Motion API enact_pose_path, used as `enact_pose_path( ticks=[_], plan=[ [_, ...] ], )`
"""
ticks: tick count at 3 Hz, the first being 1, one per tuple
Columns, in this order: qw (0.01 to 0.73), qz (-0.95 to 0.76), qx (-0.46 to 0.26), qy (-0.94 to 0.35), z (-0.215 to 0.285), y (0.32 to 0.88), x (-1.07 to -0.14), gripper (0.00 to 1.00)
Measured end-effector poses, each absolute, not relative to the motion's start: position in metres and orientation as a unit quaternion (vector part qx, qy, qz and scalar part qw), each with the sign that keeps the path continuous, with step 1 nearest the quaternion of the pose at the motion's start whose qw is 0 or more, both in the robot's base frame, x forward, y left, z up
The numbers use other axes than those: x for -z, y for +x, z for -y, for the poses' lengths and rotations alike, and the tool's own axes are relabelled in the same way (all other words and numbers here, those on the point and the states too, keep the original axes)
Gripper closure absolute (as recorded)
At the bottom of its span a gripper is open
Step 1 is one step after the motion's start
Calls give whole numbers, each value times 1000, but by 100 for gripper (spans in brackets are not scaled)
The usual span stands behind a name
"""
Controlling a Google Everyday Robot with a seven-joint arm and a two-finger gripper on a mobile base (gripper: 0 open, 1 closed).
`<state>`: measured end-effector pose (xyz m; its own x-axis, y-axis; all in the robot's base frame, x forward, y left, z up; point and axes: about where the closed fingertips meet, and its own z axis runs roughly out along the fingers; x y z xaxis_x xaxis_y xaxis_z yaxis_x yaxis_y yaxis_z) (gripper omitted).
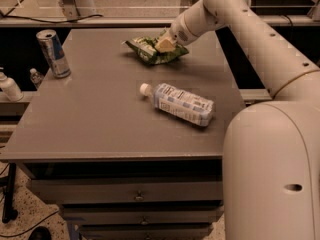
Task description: Move green jalapeno chip bag near redbull can
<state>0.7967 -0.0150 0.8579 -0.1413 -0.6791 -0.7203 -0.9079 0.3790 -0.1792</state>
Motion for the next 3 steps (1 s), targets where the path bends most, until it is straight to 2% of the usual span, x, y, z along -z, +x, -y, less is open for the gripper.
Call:
enact_pose_path(
  ticks=[1, 3],
  plan=[
    [385, -735, -154, -537, 10, 798, -865, 100],
    [418, -673, -179, -583, -59, 796, -906, 100]
  ],
)
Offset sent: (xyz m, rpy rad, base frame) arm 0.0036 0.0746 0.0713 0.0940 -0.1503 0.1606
